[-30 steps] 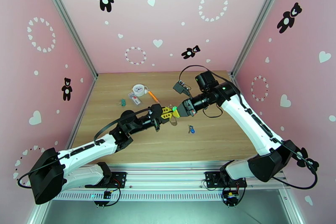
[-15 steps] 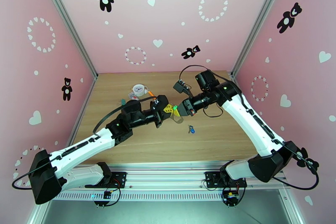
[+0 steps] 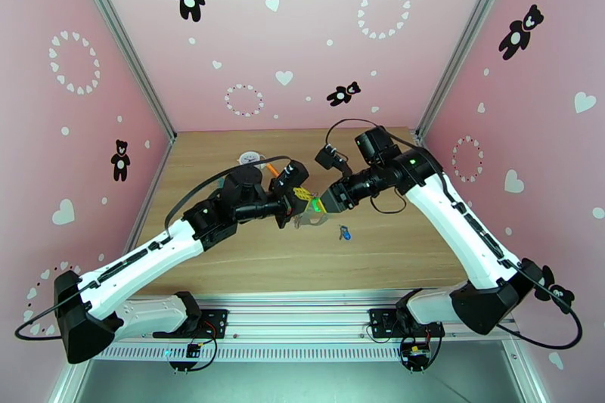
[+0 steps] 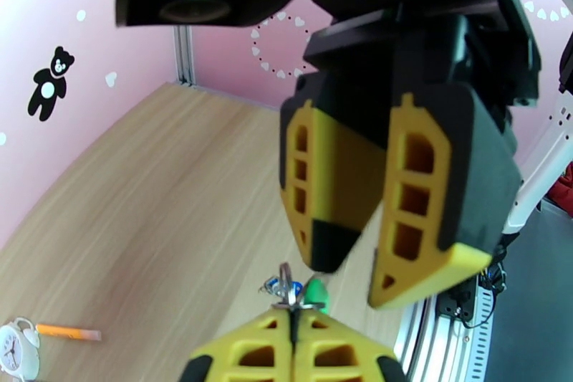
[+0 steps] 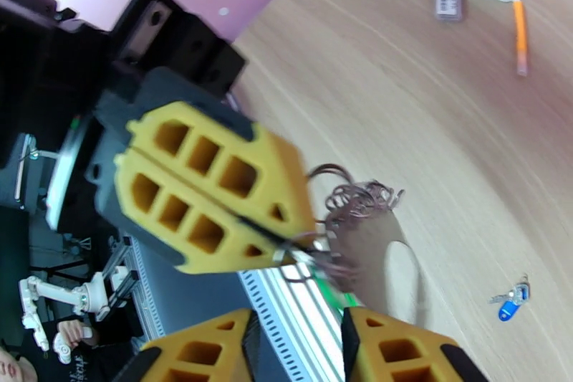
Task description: Remove the keys from the keyring
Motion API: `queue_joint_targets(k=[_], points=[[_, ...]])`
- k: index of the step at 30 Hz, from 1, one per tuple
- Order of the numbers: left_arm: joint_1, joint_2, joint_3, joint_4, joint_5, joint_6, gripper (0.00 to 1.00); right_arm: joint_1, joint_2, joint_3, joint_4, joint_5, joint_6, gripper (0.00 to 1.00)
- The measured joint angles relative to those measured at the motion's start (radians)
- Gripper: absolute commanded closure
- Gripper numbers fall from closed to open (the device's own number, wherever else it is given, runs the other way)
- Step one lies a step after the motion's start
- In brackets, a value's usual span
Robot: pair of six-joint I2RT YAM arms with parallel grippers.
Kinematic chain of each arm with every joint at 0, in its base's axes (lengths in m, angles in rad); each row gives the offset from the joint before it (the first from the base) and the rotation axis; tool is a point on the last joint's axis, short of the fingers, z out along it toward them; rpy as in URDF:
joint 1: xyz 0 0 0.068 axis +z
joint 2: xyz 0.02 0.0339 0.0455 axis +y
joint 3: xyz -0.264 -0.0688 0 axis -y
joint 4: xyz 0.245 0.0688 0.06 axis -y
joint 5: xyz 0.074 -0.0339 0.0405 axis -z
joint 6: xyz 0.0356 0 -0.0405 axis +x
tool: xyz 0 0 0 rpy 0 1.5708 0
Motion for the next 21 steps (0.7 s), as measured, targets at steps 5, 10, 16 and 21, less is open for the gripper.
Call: queue_joint_targets(k=[5,10,16,21], points=[[0.0,0.04,0.118,-0.148,0.027,0.005,1.0,-0.008,-0.124,-0.097,0.141,0.017,-0.097,0.51],[0.001,0.084,0.199,-0.266,0.048,0.024,1.0,-0.008,-0.185,-0.153,0.266,0.0,-0.225,0.53],[0.001,0.098,0.213,-0.333,0.077,0.036,1.0,-0.008,-0.185,-0.185,0.314,-0.024,-0.391,0.6],[0.001,0.101,0.236,-0.357,0.084,0.047,1.0,-0.008,-0.181,-0.196,0.325,-0.058,-0.474,0.62]])
